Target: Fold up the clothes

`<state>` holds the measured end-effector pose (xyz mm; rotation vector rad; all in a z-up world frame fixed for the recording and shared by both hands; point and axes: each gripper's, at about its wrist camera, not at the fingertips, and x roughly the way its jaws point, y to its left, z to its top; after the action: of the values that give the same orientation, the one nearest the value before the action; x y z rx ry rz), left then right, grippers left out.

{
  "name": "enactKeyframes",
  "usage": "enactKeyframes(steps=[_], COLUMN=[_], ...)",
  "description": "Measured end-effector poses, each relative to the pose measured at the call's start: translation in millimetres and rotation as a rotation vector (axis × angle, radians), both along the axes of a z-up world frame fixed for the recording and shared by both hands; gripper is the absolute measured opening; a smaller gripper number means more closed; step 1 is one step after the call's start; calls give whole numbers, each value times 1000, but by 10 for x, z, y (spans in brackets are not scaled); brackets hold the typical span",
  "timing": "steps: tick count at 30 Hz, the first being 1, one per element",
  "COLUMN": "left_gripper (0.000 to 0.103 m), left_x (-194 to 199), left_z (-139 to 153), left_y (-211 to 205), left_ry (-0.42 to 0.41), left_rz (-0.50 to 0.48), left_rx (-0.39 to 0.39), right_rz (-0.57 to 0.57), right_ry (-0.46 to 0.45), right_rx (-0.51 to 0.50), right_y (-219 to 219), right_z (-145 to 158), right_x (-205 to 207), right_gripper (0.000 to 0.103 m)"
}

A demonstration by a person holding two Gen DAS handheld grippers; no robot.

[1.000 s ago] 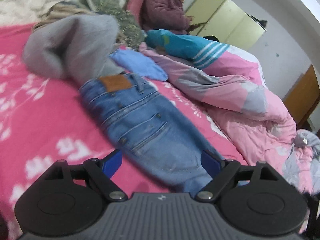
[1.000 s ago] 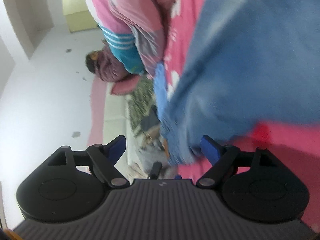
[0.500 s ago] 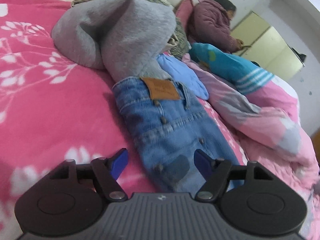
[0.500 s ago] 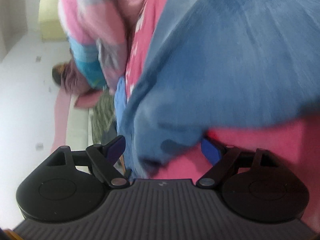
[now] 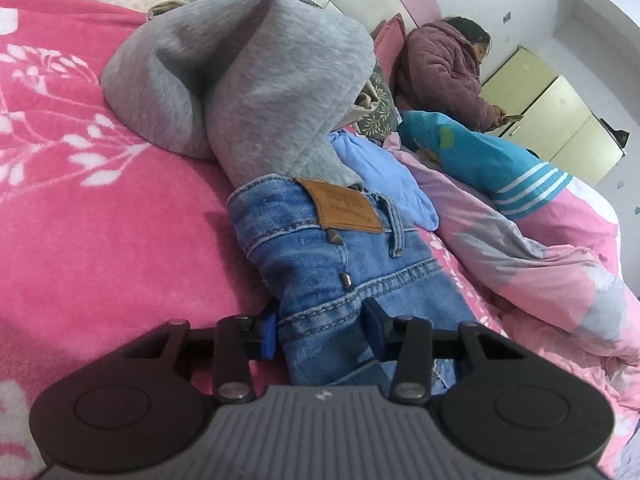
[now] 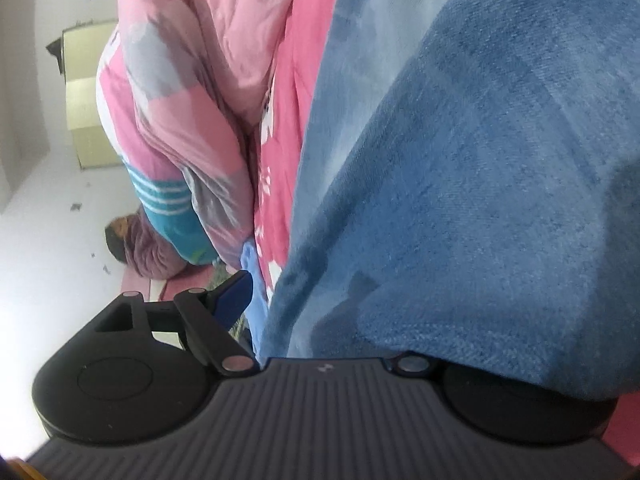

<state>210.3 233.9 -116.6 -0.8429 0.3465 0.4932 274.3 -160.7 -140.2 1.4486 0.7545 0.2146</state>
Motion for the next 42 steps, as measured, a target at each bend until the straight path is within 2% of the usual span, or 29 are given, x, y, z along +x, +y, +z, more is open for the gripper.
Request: enactKeyframes(steps=[1,4,10,12,14,16,24,27,32,37,40,41,42], left_gripper=[44,45,43,38,34,31,22,12,9,9,10,13,22], left_x=[-1,22,1,-8,-27,-54,-326,-516,-924,-1202,-1205,-1198,-1190], left_z=[-3,-8,-22,-23,-18,-10,112,214,330,348,295,279,264], left_y=[0,-6,-5,-8,-1,23,139,157,134,187,211,225,239], left_ry=[-2,-5,-17,-21,-31,-43,-41,-34,-8,26,23,14,5], left_rz=[0,2,6,10,11,12,-14,-26,-39,-32,-37,-38,-38], left_rx=[-2,4,6,10,5,-9,-73,-55,-5,-4,-26,-41,-56], right_rz=[-4,0,9,11,15,22,63,82,121,145,160,165,169], right_ry=[3,-6,-77,-89,-97,-111,-160,-172,-169,-162,-158,-156,-155], right_rx=[-12,-35,-69,-83,-97,-105,-159,-159,-148,-117,-98,-92,-85], right_y=[5,0,4,-3,-16,-36,-53,-85,-133,-184,-214,-224,-234], right_z=[7,-28,-64,-102,-145,-169,78,185,249,195,162,151,141], right_x=[-19,-52,170,239,274,256,93,-60,-353,-593,-736,-784,-832], right_gripper=[67,57,54,43,17,11,7,4,4,4,4,4,4])
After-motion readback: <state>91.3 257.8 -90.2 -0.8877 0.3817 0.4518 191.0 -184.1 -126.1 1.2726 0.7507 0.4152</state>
